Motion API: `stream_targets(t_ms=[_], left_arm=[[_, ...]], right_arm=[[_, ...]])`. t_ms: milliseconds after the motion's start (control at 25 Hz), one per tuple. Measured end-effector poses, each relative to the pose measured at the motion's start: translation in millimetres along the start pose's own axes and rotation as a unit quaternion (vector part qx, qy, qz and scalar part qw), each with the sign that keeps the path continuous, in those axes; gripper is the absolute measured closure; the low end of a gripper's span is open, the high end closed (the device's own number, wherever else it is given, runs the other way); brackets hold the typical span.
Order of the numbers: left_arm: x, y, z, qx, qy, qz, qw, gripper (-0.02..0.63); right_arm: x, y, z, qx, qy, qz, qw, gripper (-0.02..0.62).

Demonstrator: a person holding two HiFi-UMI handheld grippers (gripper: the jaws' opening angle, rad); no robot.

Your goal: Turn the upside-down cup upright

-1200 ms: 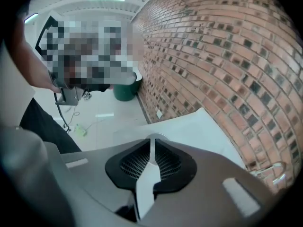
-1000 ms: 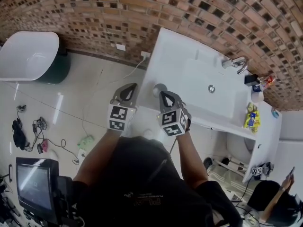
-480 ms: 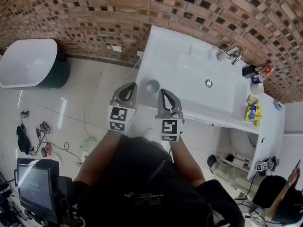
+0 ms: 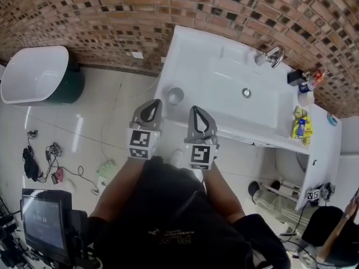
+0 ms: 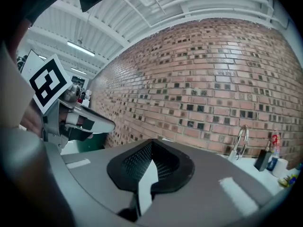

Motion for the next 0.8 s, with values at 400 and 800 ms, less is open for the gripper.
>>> stream_targets(t_ms=[400,800], left_arm=[[2.7,16.6,-14.9,0.006,-0.006,0.0,1.0,0.607],[9.0,30.7,-20.6,0.023,-0.003,0.002,0.9997,0.607]], right_arm=[[7.4,22.2,-7.7,0.028,-0.071,0.014,0.997,0.583],[10.2,41.2,16.0,0.028,-0.077,0.031,0.996,0.583]])
Point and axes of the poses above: the fingertips, and each gripper's own axes: y backward along the fingers, z to its left, x out of its underside, the point moved 4 cm from there along y, backward along the fingers, and after that the axes turned 11 degrees about -z, right-handed, at the moved point
